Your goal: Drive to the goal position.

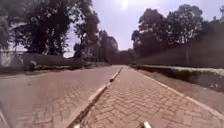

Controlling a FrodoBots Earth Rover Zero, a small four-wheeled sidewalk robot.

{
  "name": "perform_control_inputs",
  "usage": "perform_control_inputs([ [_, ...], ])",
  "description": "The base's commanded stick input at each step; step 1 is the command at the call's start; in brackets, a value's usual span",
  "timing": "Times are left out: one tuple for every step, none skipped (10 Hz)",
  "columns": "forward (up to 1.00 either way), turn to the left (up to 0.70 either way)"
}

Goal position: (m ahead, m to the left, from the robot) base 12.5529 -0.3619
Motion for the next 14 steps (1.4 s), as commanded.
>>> perform_control_inputs([
  [0.70, 0.00],
  [0.70, 0.00],
  [0.70, 0.00],
  [0.70, 0.00],
  [0.70, 0.00],
  [0.70, 0.00],
  [0.70, 0.00],
  [0.70, 0.00],
  [0.70, 0.00],
  [0.70, 0.00],
  [0.70, -0.20],
  [0.70, -0.04],
  [0.70, 0.00],
  [0.70, 0.00],
])
